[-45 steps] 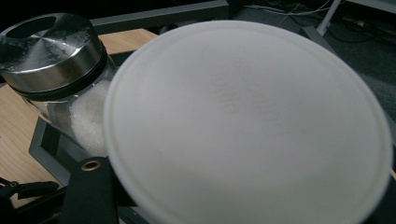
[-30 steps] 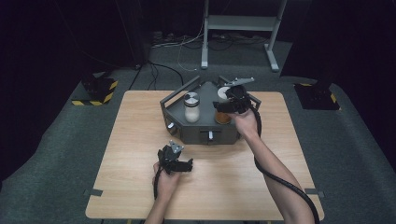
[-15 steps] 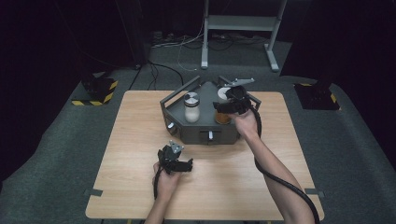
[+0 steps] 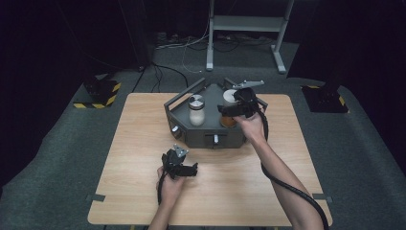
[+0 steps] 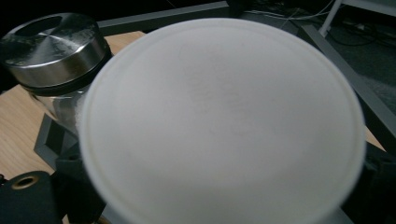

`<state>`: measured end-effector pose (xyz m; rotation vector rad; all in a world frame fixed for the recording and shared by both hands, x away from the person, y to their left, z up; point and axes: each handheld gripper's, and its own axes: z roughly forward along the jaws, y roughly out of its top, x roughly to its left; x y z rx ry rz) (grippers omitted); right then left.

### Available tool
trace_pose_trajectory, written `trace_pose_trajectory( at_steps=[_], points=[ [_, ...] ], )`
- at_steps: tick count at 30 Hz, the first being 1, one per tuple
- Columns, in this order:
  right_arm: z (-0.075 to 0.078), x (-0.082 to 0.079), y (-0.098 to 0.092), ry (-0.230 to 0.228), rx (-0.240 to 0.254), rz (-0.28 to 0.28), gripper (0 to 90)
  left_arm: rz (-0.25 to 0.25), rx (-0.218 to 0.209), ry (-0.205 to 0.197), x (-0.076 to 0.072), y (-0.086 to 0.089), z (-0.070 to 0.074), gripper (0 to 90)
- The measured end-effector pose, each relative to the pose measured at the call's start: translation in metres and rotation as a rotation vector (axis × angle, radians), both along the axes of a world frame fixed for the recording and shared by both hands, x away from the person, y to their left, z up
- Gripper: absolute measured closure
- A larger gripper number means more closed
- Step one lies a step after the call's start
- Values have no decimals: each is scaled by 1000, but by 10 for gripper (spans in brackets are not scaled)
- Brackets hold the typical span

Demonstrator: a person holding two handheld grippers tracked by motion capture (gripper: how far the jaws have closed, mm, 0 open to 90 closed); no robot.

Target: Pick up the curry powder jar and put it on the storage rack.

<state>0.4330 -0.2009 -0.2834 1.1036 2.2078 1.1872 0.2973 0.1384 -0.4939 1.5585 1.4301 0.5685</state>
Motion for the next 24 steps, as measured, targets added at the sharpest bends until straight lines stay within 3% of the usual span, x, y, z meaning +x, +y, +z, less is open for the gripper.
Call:
trace_pose_trajectory(
  at_steps=[10,24],
  points=[
    [-11,-14,-21,-14,23,30,89,0,0,0,0,0,0,57],
    [-29,-29,-48,-8,44,21,99,1,-1,-1,0,0,0,57]
  ],
)
